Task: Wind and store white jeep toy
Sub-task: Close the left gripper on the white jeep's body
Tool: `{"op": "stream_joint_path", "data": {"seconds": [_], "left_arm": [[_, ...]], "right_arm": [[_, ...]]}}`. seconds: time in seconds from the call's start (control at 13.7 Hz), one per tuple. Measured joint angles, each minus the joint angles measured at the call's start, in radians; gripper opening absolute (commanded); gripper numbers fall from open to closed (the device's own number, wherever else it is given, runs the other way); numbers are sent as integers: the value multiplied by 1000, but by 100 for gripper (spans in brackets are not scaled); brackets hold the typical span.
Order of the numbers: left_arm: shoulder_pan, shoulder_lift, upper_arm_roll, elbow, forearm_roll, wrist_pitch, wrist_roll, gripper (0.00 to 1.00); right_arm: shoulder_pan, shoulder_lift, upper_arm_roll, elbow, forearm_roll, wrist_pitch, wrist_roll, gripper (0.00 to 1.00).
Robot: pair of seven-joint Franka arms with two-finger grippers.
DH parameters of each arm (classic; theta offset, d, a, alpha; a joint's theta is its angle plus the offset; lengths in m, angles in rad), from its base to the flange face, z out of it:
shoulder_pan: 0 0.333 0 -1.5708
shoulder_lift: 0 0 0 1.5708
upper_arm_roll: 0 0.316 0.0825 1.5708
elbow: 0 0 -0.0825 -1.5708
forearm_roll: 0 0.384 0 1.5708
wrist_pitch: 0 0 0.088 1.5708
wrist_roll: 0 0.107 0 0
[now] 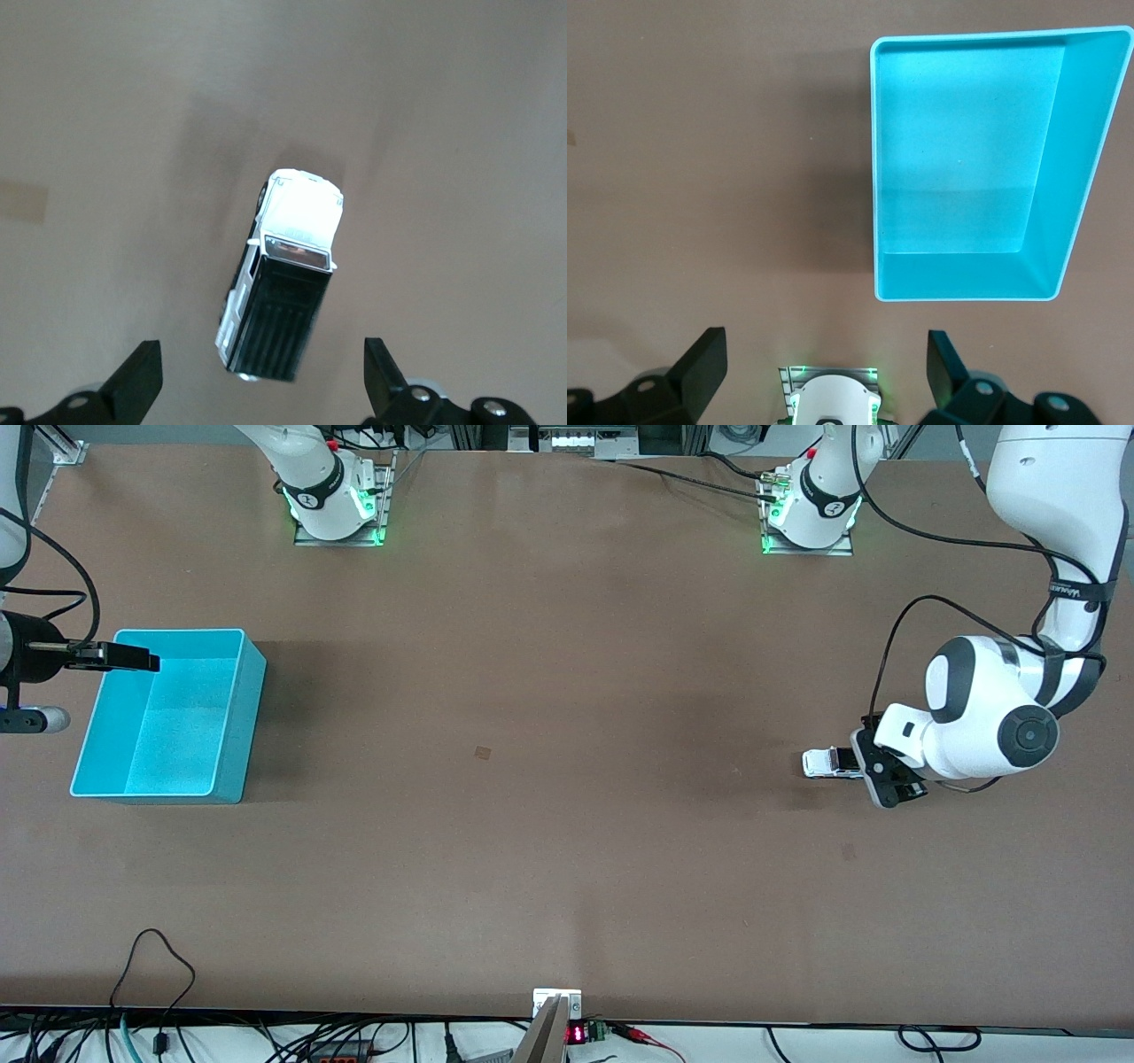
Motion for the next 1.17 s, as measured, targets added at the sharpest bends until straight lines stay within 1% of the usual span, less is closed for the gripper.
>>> {"op": "stream_joint_path", "data": {"seconds": [0.22, 0.66, 1.02, 1.09, 1.17], "left_arm": [[-3, 12, -1, -63, 3, 92, 141, 100], [-5, 12, -2, -125, 5, 167, 236, 100], [-4, 11, -1, -150, 5, 184, 245, 82], [-3, 11, -1, -150, 5, 189, 246, 70], [-3, 11, -1, -150, 5, 203, 246, 67]], "right_arm": [[0, 0, 0, 0, 0, -7, 0, 100], [-1, 0, 0, 0, 0, -7, 0, 100], [-2, 0, -1, 0, 0, -7, 0, 100], [-2, 0, -1, 0, 0, -7, 0, 100], [-2, 0, -1, 0, 0, -7, 0, 100]]}}
